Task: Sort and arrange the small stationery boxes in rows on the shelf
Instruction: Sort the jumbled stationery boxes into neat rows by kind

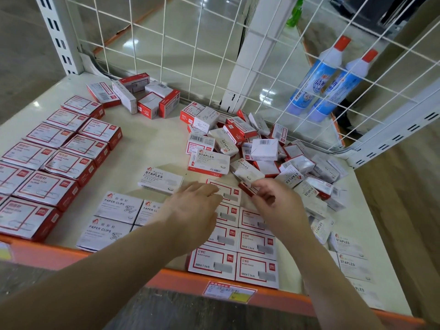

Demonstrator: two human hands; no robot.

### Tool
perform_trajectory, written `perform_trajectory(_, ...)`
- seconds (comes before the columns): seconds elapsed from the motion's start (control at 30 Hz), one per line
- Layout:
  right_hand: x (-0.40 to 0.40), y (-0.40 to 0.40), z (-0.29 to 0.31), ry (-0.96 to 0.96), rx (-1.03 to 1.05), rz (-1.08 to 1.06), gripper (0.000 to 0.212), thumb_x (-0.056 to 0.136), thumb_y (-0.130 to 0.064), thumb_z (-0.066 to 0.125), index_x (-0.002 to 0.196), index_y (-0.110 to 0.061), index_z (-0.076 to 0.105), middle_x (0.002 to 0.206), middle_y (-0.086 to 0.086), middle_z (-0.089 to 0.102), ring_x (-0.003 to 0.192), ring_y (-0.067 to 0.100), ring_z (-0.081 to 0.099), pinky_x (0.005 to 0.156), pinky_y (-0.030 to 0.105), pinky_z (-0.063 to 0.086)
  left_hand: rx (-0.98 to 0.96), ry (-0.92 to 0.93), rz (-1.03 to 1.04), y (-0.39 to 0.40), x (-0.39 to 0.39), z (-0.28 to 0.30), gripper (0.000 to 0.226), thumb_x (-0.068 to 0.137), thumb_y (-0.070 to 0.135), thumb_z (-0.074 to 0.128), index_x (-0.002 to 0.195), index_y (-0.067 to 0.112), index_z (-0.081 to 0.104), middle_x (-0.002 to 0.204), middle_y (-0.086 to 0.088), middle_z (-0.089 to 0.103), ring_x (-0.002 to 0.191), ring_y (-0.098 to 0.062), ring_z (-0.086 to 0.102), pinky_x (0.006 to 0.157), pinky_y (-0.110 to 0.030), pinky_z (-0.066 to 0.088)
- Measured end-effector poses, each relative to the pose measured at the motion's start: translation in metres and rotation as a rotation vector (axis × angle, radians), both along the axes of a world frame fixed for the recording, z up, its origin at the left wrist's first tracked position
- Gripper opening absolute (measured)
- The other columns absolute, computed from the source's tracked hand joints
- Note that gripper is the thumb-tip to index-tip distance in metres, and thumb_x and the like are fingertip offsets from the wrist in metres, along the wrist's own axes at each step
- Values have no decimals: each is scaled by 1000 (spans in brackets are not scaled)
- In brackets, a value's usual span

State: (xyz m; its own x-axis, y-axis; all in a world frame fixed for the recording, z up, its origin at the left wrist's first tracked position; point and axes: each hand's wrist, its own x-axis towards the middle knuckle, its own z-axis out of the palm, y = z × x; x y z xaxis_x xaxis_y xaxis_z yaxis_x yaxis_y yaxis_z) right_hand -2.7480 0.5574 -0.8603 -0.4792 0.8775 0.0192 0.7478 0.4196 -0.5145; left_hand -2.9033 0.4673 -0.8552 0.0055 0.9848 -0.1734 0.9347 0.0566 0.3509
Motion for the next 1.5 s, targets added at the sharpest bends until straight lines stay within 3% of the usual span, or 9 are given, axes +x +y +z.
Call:
perform_trajectory(0.1,4,5,1,49,76,-80,21,87,-12,61,106,-19,63,92,-8,60,80,-2,51,71,16,43,-34,-2,-15,0,3,0,42,99,30,33,141,25,31,148,8,27,137,-12,21,114,-31,16)
perform_trajectory(0.37,-9,26,-12,-136,35,-186,36,83,-45,63,108,-20,59,102,-3,58,93,14,53,66,24,37,-43,29,-23,6,3,0,38,98,29,36,136,22,38,138,6,38,127,-13,34,109,-30,28)
perform_trajectory(0.53,-15,30,-15,-165,24,-184,24,84,-39,62,95,-17,61,93,0,59,82,15,53,57,24,31,-3,4,-7,8,2,1,37,98,30,36,134,22,41,134,6,43,121,-13,41,104,-29,35)
perform_trajectory(0.67,-11,24,-8,-102,72,-174,15,83,-31,64,88,-17,61,90,-1,60,83,15,54,63,27,41,61,-82,103,3,1,1,36,97,31,37,133,27,43,133,9,44,119,-12,42,99,-28,38)
perform_trajectory(0.87,8,3,6,48,94,-91,25,83,-29,65,106,-22,63,98,-4,58,85,4,53,67,11,41,107,-414,417,-2,2,9,39,95,28,46,134,26,43,128,7,53,110,-11,52,87,-28,51)
perform_trajectory(1.0,14,-15,16,99,99,56,40,82,-24,64,122,-23,58,105,-11,52,96,0,48,84,16,44,109,-642,484,-3,4,12,39,96,27,44,135,24,43,121,7,59,97,-8,53,80,-25,52)
perform_trajectory(1.17,17,-23,19,114,56,148,45,83,-23,63,128,-24,54,111,-12,52,103,-5,47,85,2,36,114,-756,519,-9,5,6,26,94,21,50,120,21,52,88,17,59,80,-1,59,62,-12,50)
perform_trajectory(1.33,17,-25,22,110,-69,181,46,87,-22,60,123,-44,41,102,-28,47,100,-5,50,83,5,39,122,-789,571,-14,5,4,14,90,19,57,98,26,48,87,10,64,79,-5,61,65,-17,53)
perform_trajectory(1.5,17,-23,22,88,-82,195,48,89,-17,59,128,-39,42,106,-22,49,103,-1,51,86,7,38,103,-767,576,-18,8,3,26,88,18,61,109,26,48,90,12,65,78,-3,63,65,-18,54)
